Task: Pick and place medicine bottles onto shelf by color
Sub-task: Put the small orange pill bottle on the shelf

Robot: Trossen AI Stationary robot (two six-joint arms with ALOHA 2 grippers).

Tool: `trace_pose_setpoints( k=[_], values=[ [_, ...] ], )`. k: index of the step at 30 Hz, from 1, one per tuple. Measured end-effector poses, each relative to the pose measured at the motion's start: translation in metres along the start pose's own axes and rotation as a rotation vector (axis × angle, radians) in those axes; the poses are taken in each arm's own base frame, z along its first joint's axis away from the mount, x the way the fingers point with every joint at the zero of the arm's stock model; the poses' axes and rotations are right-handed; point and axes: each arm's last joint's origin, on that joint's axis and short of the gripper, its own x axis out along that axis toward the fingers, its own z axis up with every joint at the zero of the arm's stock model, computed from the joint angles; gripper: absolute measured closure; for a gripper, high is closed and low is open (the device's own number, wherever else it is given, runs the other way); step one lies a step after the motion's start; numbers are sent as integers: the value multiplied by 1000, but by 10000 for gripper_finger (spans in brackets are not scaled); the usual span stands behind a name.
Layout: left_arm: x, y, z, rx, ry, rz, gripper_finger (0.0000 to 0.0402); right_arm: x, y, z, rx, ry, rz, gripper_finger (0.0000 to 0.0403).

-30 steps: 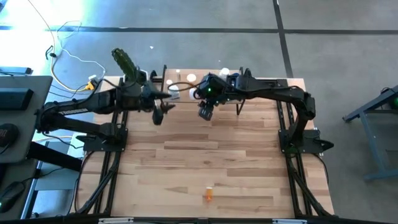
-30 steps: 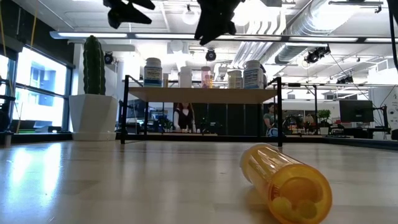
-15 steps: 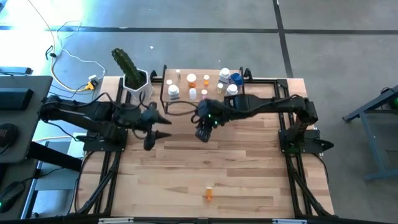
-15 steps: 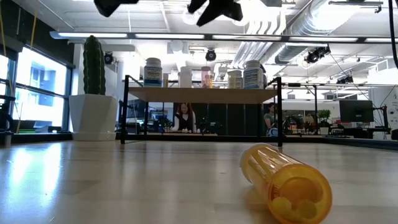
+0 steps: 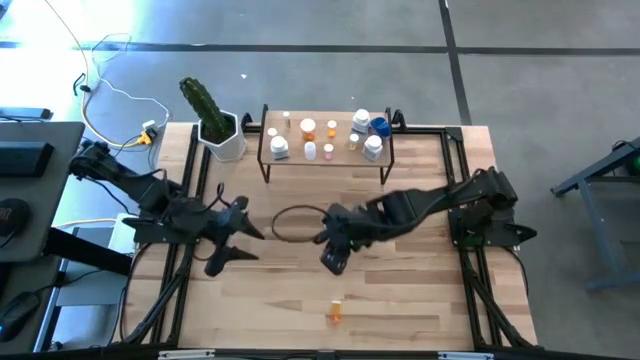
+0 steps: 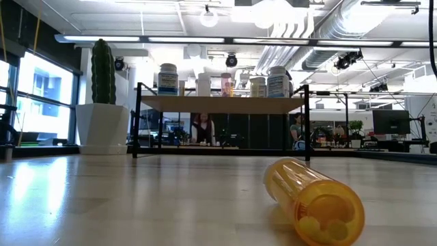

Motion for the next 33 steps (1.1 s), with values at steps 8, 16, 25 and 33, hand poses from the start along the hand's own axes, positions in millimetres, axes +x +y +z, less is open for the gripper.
trace_pose_setpoints(
  k=[8,16,25,33],
  values=[
    [-5,-21,-9,-14,21,-75,163,-6,24,-38,242,-11,-39,223],
    [-9,-34,-15,-18,19,-92,163,7,43,-68,488,48,-53,221],
    [-11,-40,-18,2,19,-103,163,61,66,-104,602,177,-80,221],
    [-11,-40,-18,5,18,-100,163,110,78,-127,653,142,-96,221]
  ],
)
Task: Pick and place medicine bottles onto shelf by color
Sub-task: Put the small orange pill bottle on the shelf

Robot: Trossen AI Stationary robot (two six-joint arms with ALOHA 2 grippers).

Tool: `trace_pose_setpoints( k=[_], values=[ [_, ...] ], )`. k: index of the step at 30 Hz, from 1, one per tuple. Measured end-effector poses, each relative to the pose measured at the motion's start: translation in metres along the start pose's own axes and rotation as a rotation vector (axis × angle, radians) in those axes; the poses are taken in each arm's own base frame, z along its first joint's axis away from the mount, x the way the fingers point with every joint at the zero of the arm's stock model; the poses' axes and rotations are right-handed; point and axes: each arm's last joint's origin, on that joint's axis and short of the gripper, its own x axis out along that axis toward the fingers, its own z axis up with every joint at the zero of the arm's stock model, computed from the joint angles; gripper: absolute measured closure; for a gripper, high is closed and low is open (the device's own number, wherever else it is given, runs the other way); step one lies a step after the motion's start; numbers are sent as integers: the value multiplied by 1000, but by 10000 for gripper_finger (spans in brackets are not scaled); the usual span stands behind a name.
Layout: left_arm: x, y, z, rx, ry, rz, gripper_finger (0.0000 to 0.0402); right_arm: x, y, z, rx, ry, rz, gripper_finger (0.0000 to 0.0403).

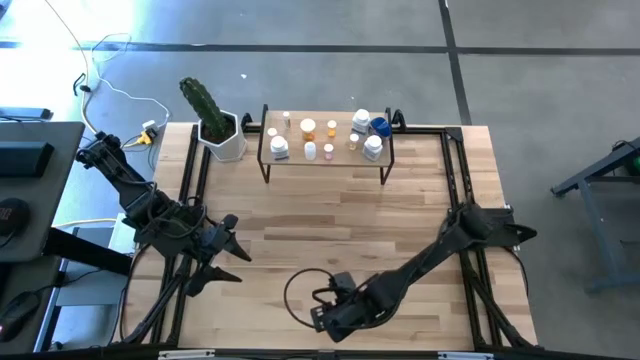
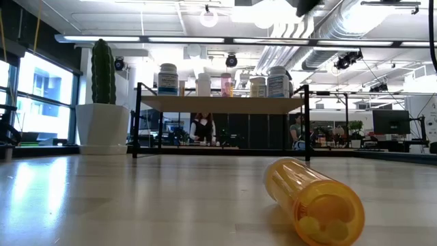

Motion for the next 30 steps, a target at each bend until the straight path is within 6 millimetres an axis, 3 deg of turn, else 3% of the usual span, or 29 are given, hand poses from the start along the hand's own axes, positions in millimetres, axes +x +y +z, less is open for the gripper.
trace_pose_setpoints(
  k=[8,17,23,30],
  values=[
    [0,1,0,0,-8,15,163,51,-11,-7,70,-22,-95,221],
    [0,1,0,-2,-8,15,163,87,-24,-12,87,24,-192,221],
    [0,1,0,-2,-8,15,163,92,-26,-14,113,31,-207,235],
    [0,0,0,-1,-8,15,163,92,-27,-13,83,31,-213,306]
  ],
)
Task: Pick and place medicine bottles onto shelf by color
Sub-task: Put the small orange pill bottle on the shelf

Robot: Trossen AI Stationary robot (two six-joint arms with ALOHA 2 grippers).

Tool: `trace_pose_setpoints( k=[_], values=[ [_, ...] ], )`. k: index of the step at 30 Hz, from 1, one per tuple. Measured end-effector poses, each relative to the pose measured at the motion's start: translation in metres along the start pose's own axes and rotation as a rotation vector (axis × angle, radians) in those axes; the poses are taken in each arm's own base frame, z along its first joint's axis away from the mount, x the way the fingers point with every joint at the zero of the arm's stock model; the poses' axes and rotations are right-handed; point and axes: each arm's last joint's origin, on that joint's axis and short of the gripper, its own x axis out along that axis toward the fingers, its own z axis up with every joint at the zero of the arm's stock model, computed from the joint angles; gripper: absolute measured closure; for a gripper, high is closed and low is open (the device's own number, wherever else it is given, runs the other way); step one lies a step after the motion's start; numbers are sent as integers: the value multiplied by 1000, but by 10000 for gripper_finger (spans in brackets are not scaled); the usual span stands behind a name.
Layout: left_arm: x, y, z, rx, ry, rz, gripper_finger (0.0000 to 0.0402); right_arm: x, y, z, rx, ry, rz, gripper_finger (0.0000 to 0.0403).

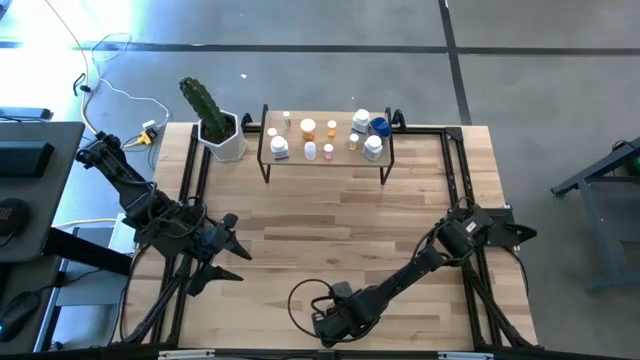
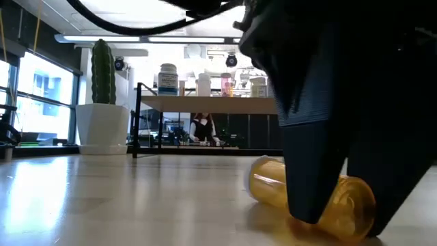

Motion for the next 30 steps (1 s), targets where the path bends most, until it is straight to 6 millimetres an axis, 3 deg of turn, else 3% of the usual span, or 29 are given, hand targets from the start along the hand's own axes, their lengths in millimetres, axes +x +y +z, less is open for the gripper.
trace_pose_setpoints(
  k=[4,11,22,30],
  values=[
    [0,0,0,-2,0,0,163,-1,2,0,-54,-23,25,337],
    [0,0,0,-4,0,-1,163,-21,20,-4,-177,-98,154,324],
    [0,0,0,-29,1,-4,163,-84,61,-1,-406,-353,390,321],
    [0,0,0,-53,4,-10,163,-126,78,7,-516,-537,474,321]
  ],
)
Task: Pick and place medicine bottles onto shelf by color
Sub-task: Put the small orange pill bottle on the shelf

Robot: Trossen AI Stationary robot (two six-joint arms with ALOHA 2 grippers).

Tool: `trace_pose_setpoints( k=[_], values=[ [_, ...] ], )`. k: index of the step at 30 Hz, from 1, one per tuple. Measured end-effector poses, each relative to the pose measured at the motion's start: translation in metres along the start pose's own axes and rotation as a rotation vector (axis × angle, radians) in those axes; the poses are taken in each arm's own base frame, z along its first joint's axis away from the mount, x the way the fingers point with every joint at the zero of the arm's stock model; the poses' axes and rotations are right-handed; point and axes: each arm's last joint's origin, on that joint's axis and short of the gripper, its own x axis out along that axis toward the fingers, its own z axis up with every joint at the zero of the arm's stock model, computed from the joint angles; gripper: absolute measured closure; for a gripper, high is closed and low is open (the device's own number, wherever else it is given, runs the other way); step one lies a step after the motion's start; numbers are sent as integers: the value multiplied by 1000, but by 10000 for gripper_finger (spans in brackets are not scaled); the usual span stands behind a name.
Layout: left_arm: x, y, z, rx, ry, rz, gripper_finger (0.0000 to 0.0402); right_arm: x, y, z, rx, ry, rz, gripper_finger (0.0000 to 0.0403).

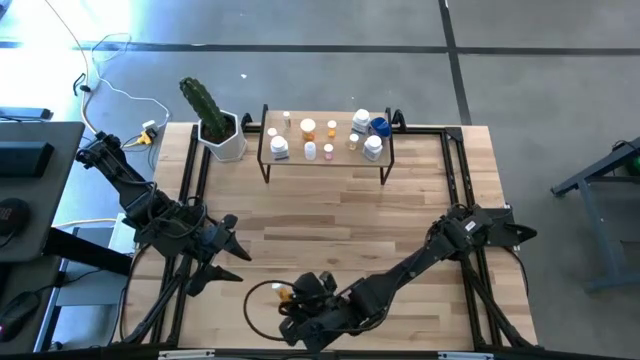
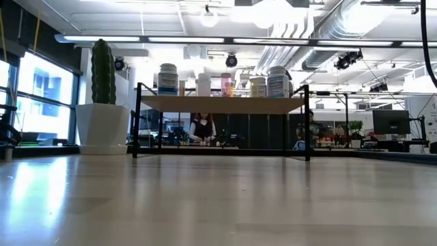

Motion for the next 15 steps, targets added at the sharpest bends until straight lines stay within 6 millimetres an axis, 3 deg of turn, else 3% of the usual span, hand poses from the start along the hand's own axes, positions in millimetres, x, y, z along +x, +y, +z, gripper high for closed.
trace_pose_setpoints(
  k=[15],
  values=[
    [3,-6,9,-5,-89,-48,163,-5,20,37,-197,-290,100,321]
  ],
)
